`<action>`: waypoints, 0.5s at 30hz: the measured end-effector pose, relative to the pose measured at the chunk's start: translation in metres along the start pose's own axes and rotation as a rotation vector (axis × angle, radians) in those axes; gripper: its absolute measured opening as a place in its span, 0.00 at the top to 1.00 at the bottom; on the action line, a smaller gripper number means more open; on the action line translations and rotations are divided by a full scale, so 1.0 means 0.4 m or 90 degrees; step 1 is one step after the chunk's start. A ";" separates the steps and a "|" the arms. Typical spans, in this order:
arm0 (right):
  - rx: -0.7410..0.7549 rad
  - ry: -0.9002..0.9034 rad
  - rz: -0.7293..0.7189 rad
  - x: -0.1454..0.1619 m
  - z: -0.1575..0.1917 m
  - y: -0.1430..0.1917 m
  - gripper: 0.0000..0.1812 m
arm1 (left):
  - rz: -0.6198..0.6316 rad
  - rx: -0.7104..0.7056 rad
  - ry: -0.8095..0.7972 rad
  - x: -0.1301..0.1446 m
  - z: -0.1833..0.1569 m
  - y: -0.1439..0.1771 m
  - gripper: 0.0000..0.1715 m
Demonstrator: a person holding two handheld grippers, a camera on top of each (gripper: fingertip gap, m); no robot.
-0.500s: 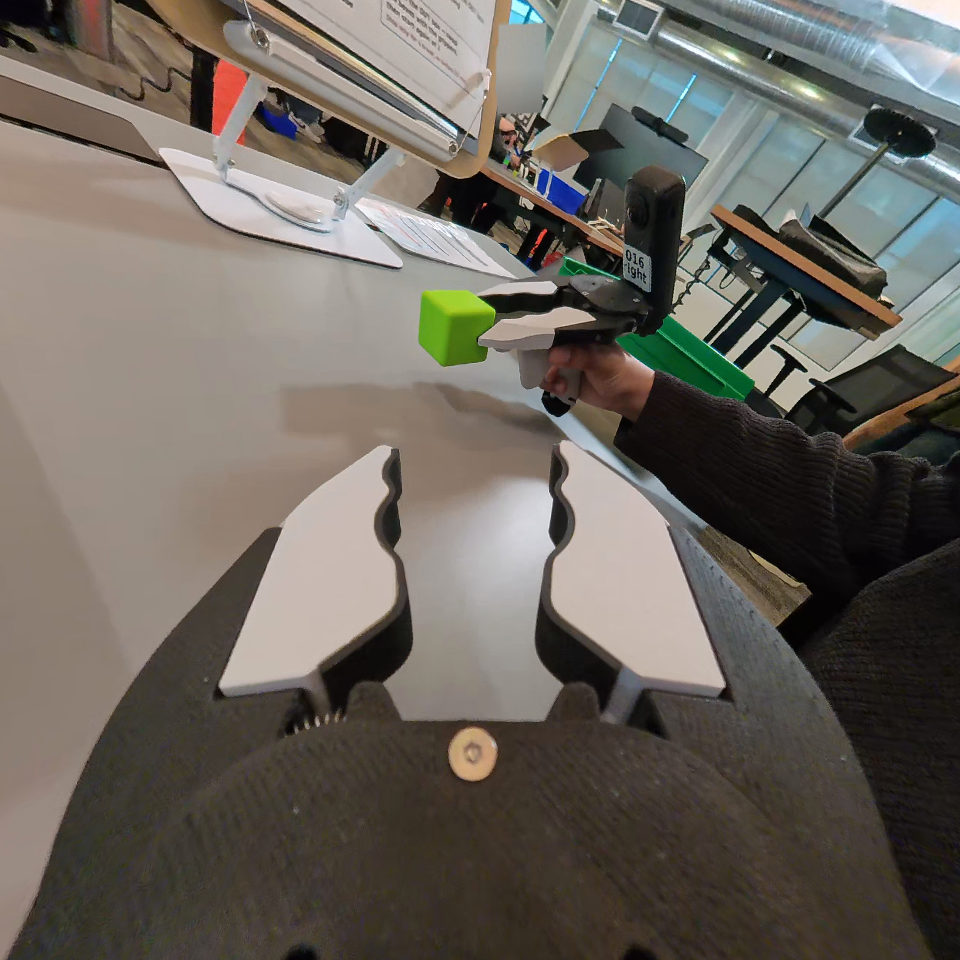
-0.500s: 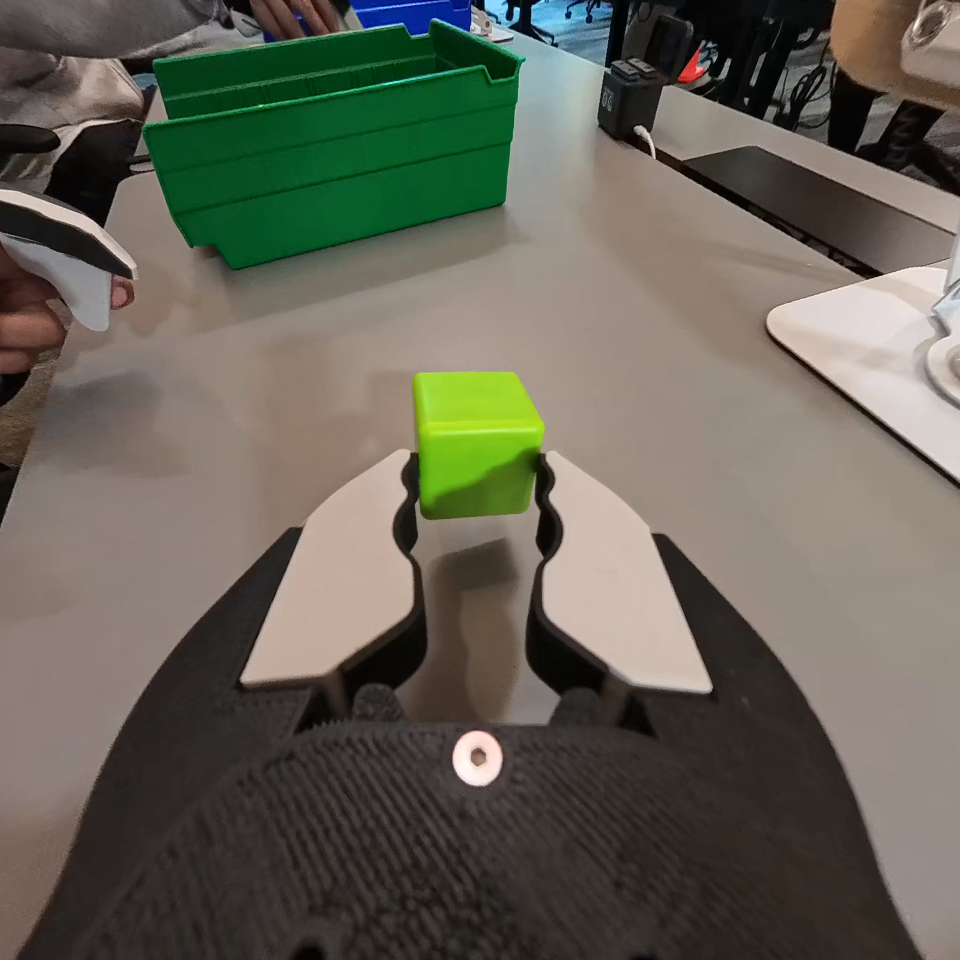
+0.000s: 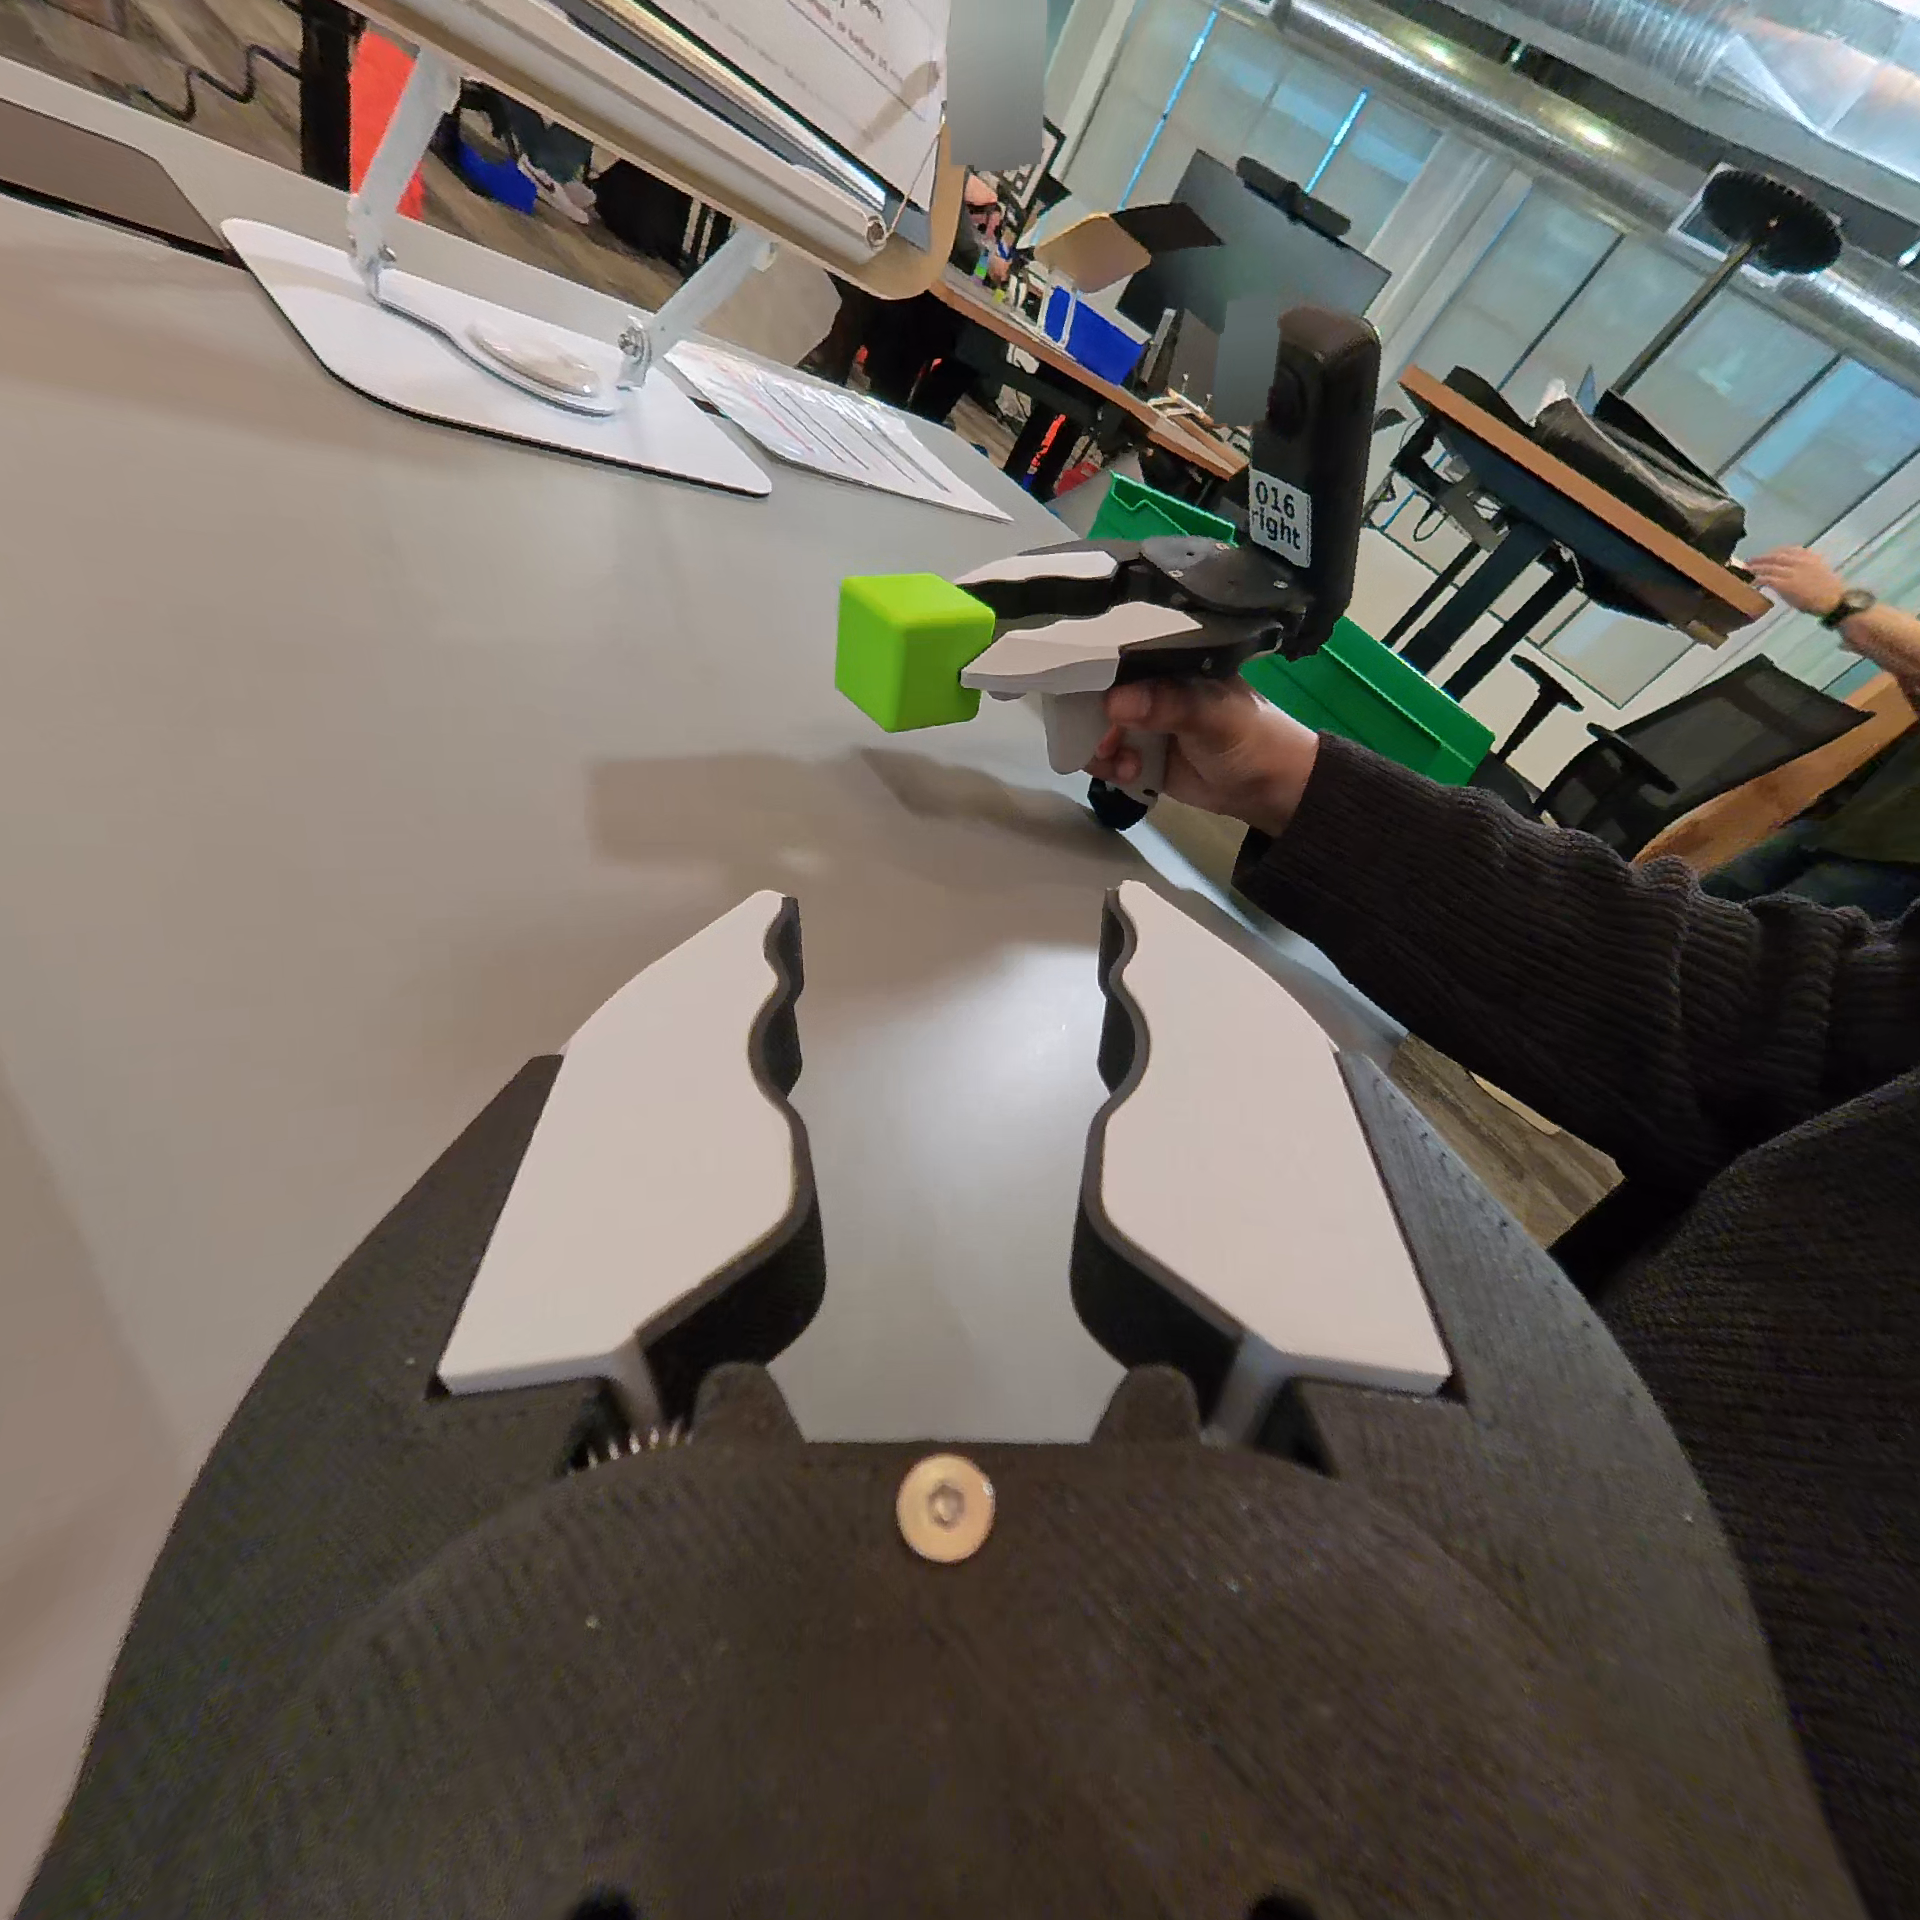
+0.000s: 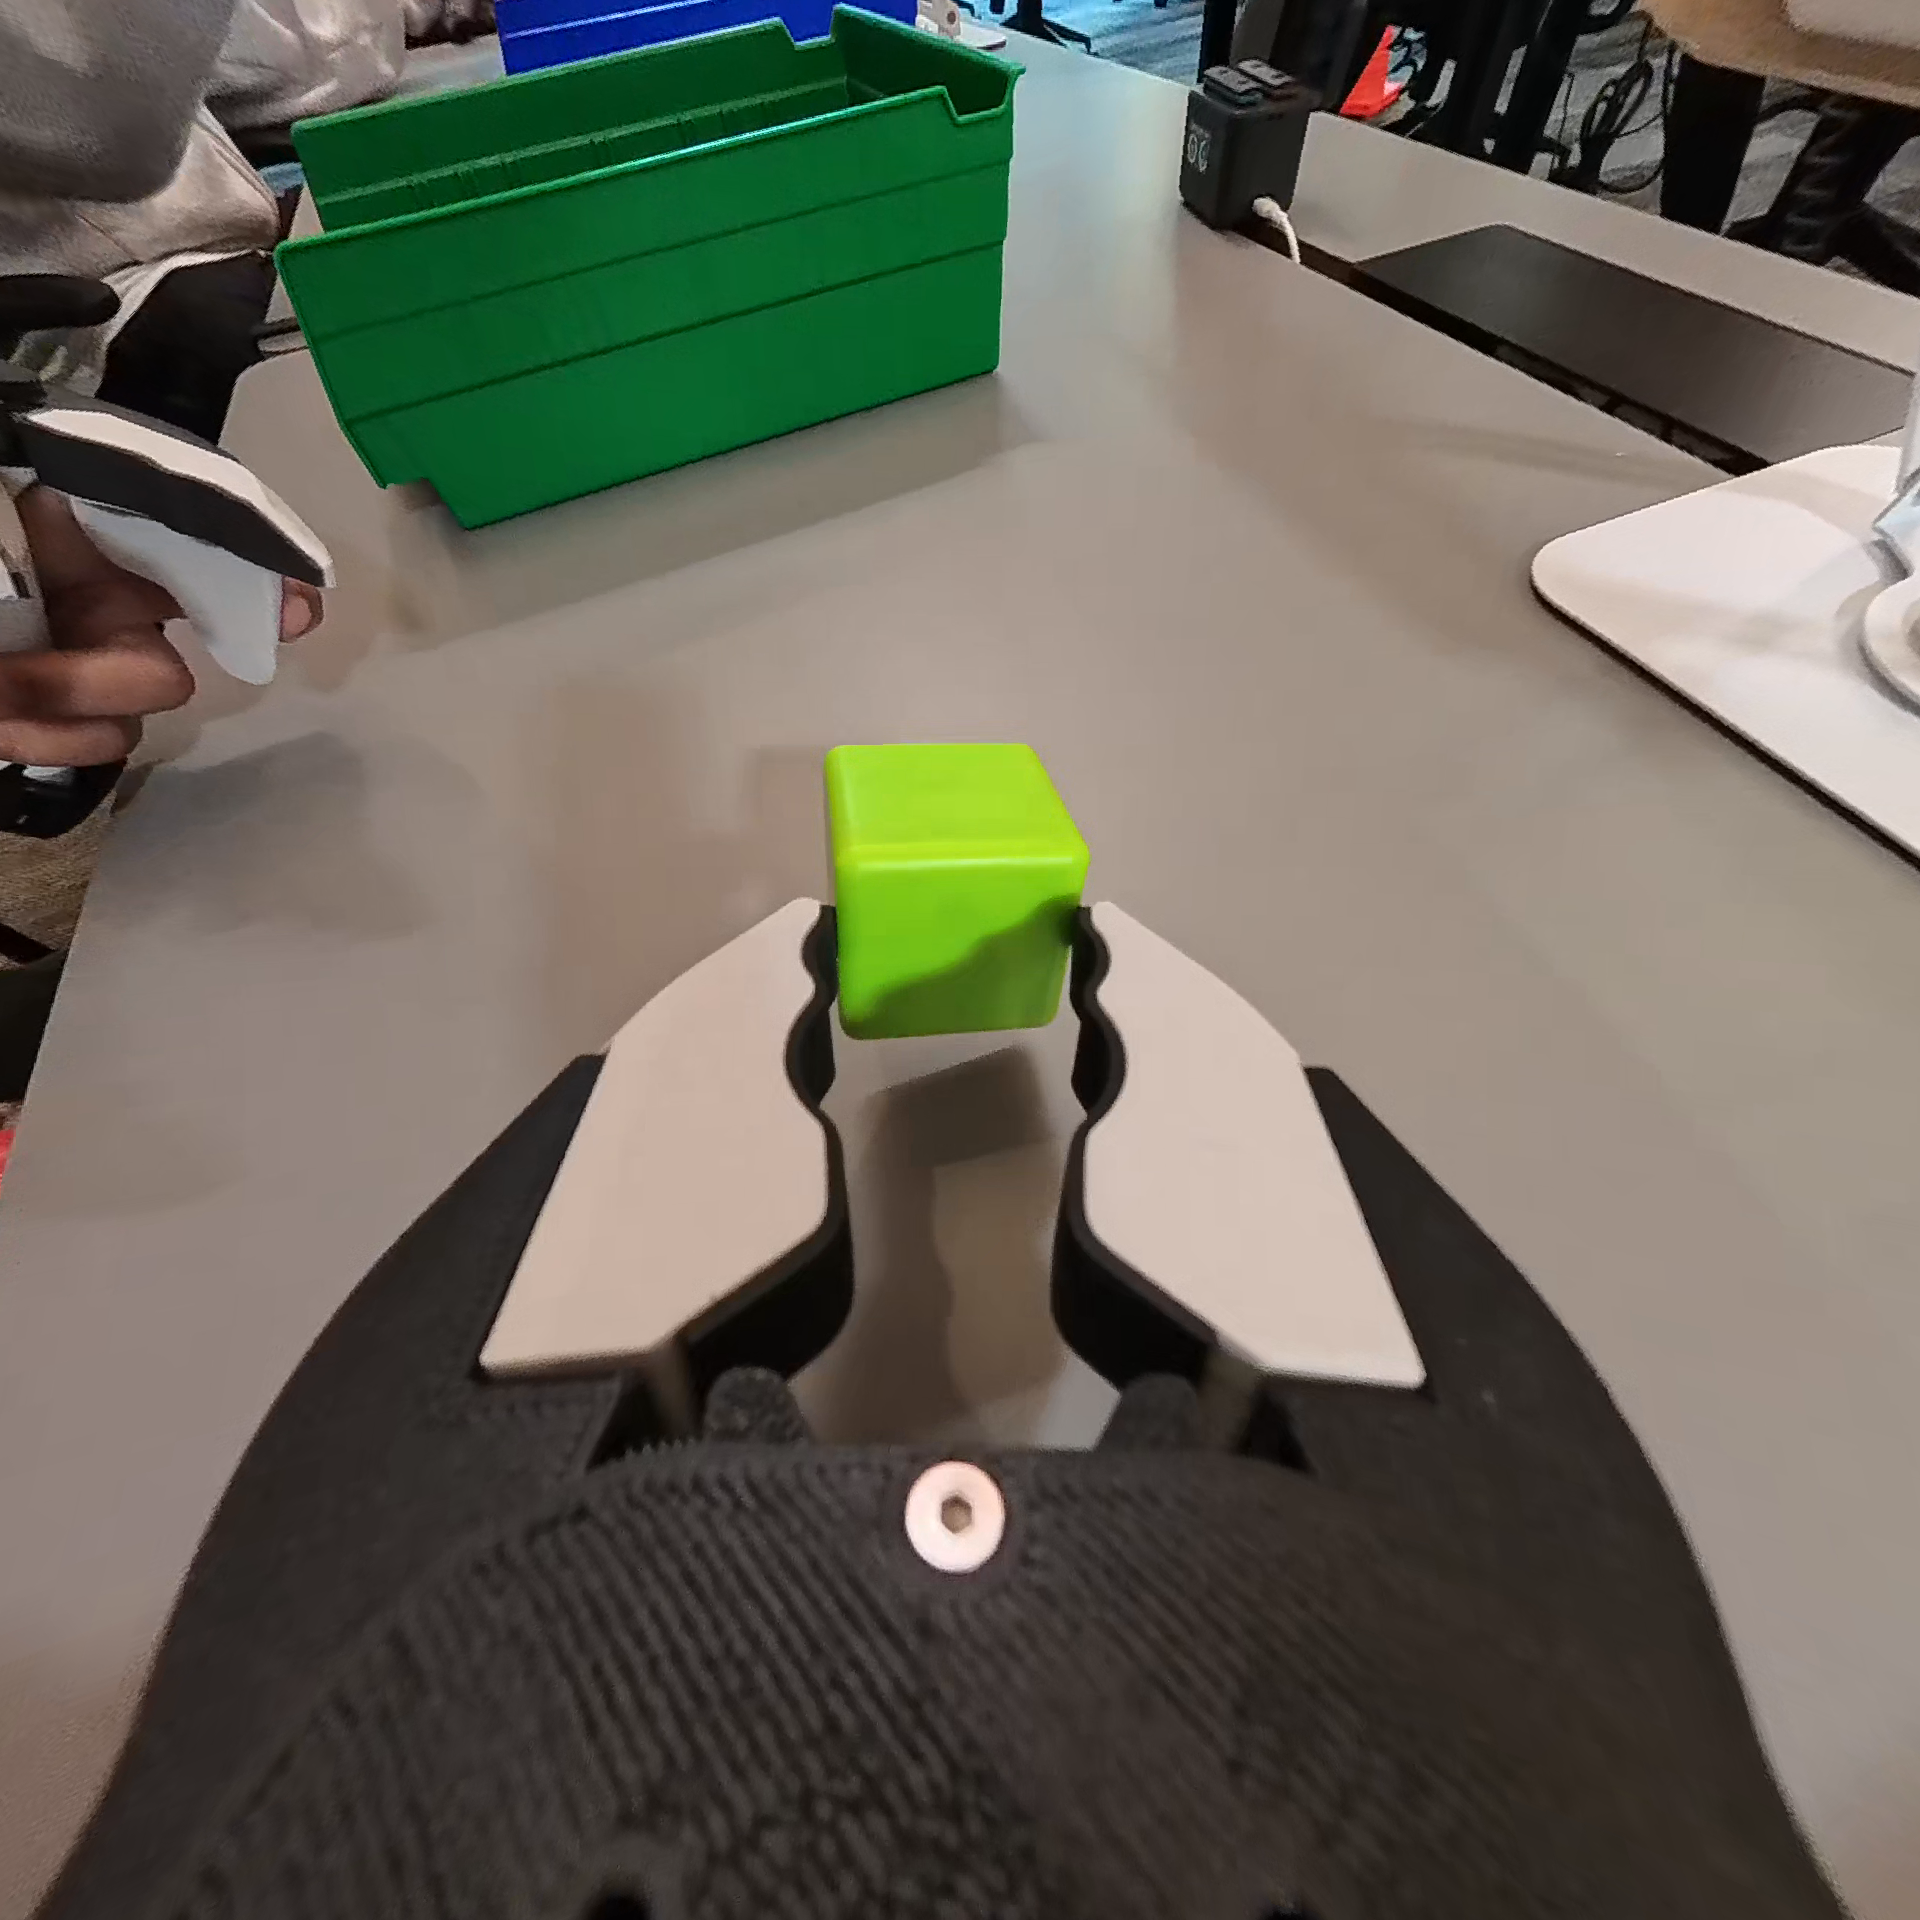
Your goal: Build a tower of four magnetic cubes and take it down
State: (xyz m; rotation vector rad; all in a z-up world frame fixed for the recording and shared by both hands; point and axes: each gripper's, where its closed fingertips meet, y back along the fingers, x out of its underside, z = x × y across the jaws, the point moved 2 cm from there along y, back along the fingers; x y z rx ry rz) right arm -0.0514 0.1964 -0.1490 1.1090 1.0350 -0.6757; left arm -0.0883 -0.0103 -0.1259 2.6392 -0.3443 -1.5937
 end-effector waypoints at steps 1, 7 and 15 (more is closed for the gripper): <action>0.002 -0.001 0.002 0.002 -0.001 0.002 0.76 | 0.001 0.001 0.000 0.000 0.000 -0.002 0.67; 0.009 -0.010 0.009 0.009 -0.005 0.009 0.76 | 0.005 0.007 -0.001 0.001 -0.003 -0.013 0.67; 0.013 -0.015 0.028 0.018 -0.007 0.004 0.76 | 0.006 0.009 0.000 0.001 -0.005 -0.017 0.67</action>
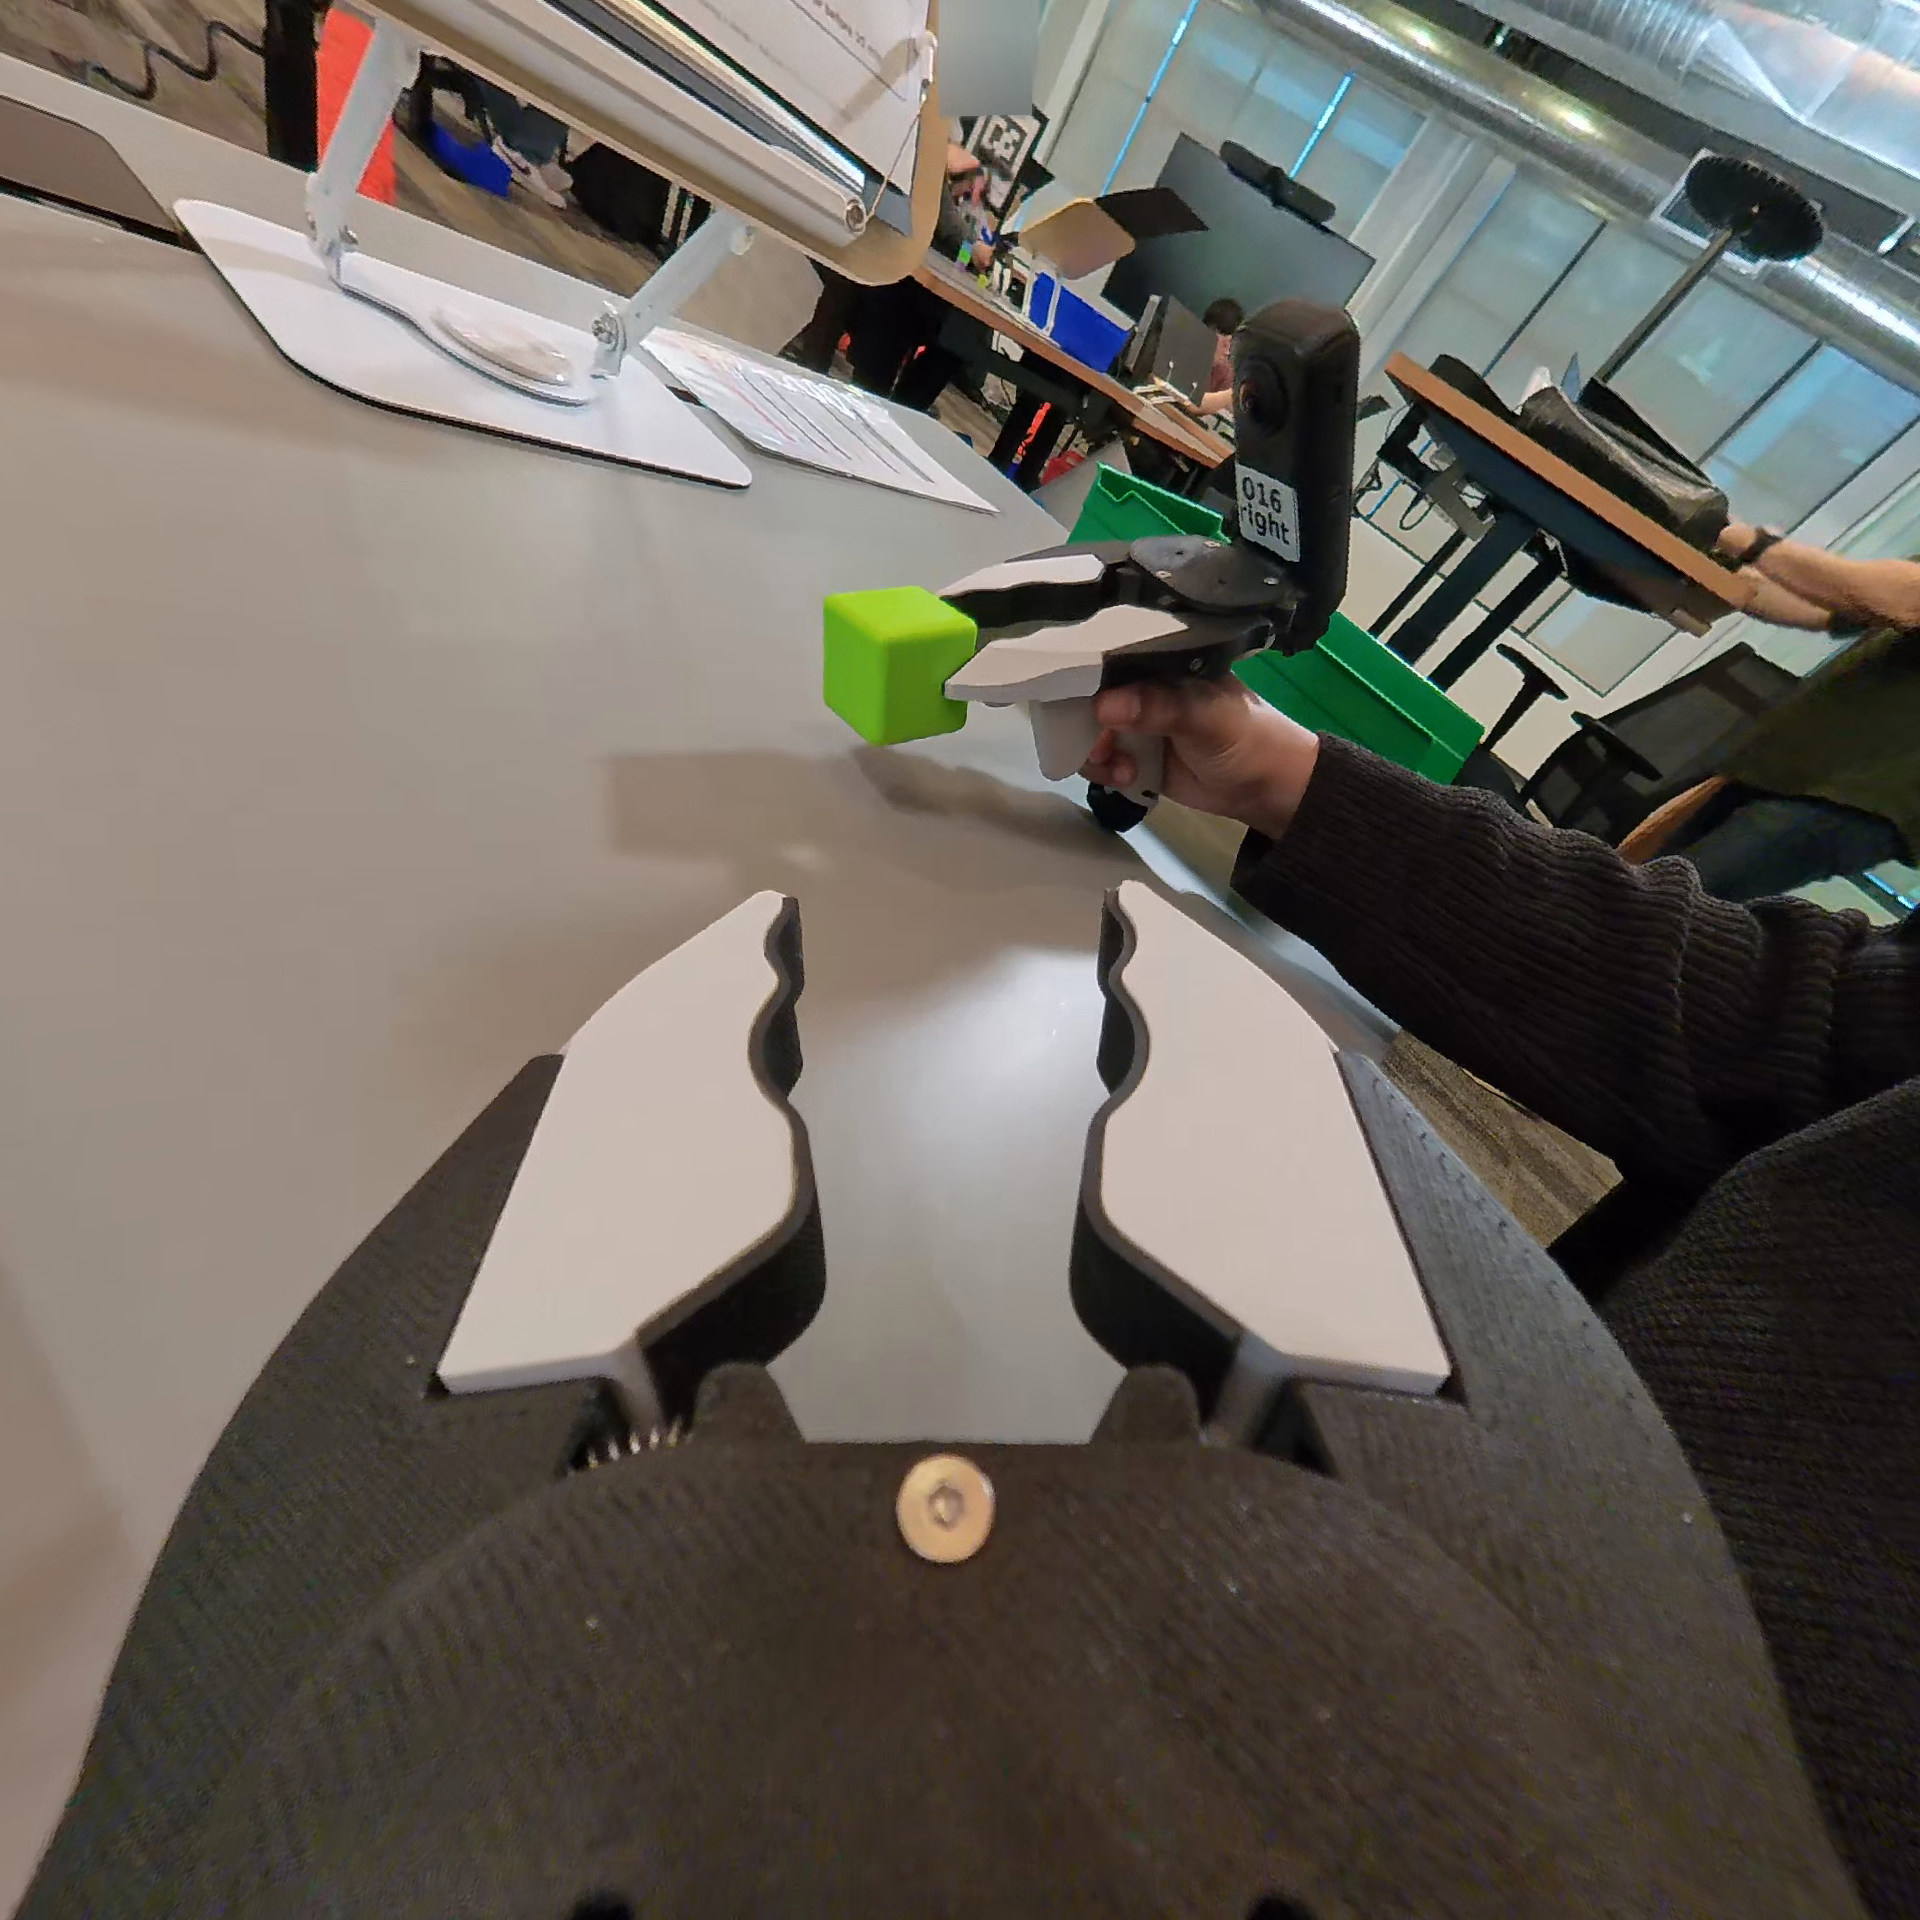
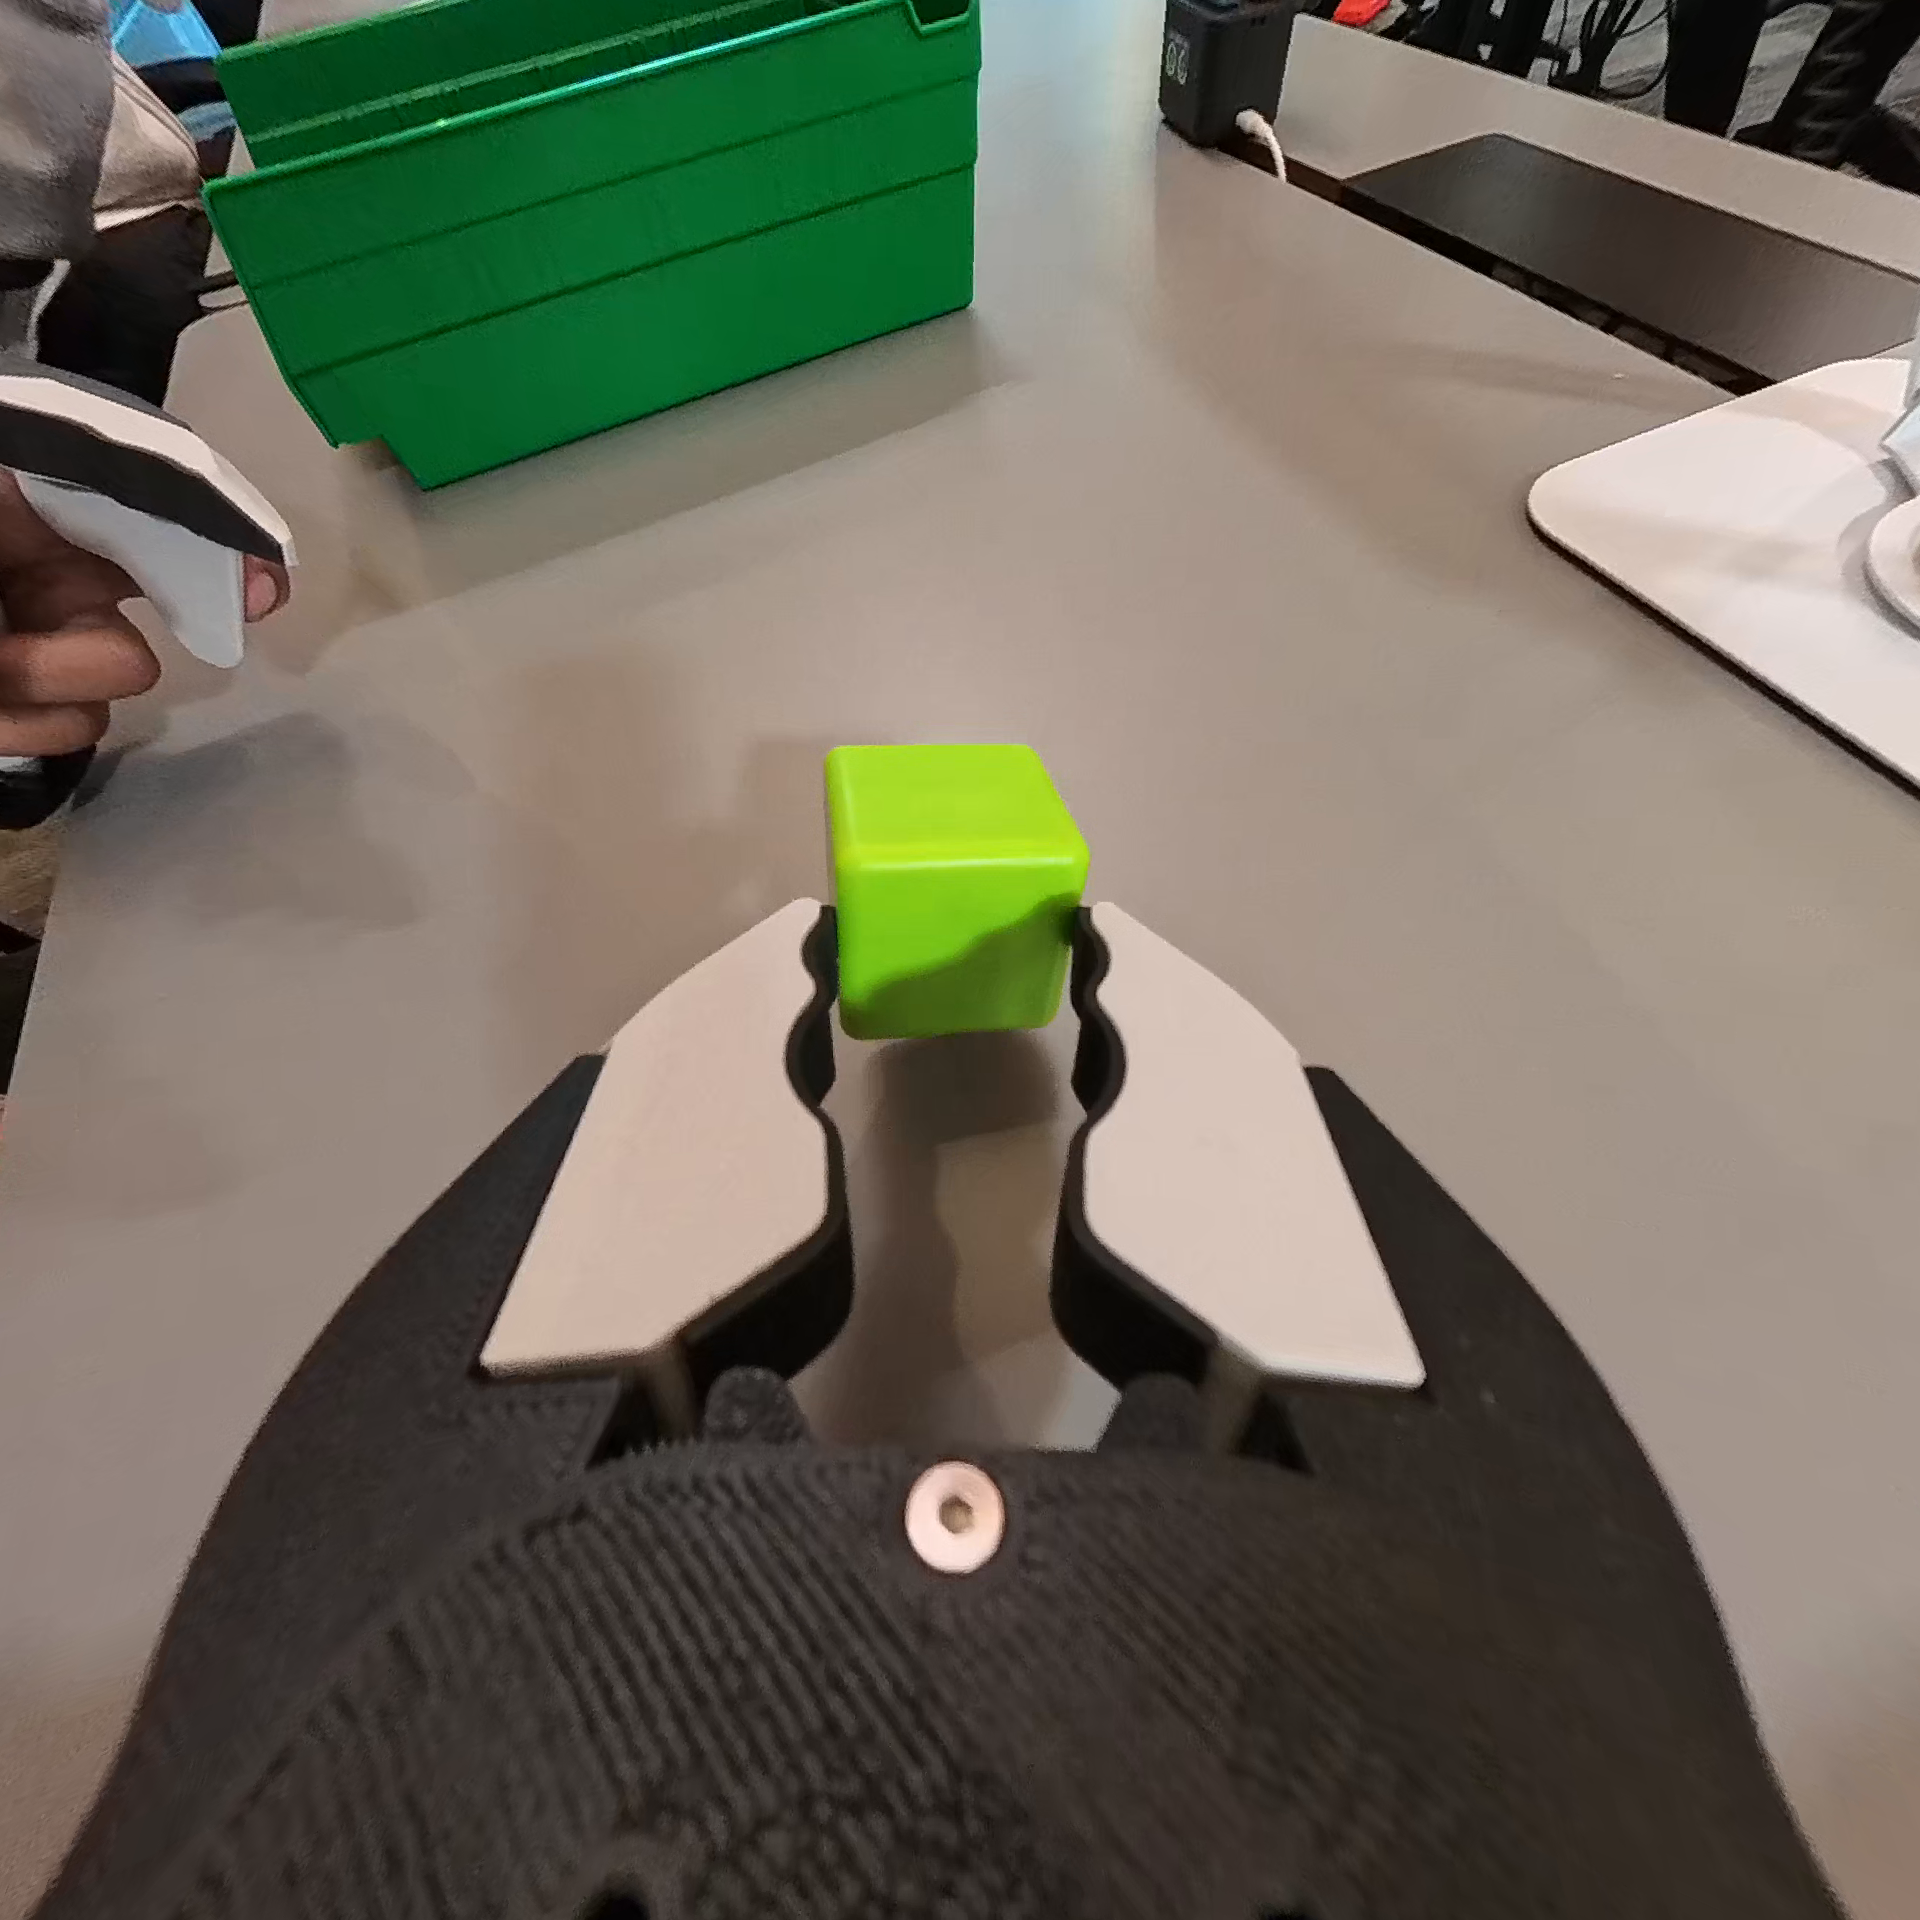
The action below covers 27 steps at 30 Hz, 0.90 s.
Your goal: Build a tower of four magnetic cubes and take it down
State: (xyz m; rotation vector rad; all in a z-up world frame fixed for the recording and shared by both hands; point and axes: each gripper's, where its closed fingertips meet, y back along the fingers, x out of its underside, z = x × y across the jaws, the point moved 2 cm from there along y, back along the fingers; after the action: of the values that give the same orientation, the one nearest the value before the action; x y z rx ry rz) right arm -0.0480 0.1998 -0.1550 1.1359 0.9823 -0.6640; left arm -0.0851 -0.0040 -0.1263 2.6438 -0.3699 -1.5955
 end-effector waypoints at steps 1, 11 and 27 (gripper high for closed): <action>0.001 0.003 0.005 0.001 0.001 -0.002 0.76 | -0.001 0.000 0.000 0.000 0.000 0.000 0.67; -0.004 0.008 0.029 0.010 0.005 -0.013 0.76 | -0.003 0.005 0.009 -0.001 -0.006 -0.003 0.67; 0.011 0.072 0.100 0.043 -0.002 -0.023 0.76 | 0.003 0.012 0.008 0.000 -0.012 -0.016 0.68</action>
State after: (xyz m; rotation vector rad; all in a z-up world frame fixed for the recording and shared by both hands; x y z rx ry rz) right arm -0.0484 0.1983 -0.1746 1.2632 0.9725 -0.4878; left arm -0.0797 0.0019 -0.1249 2.6637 -0.3915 -1.5809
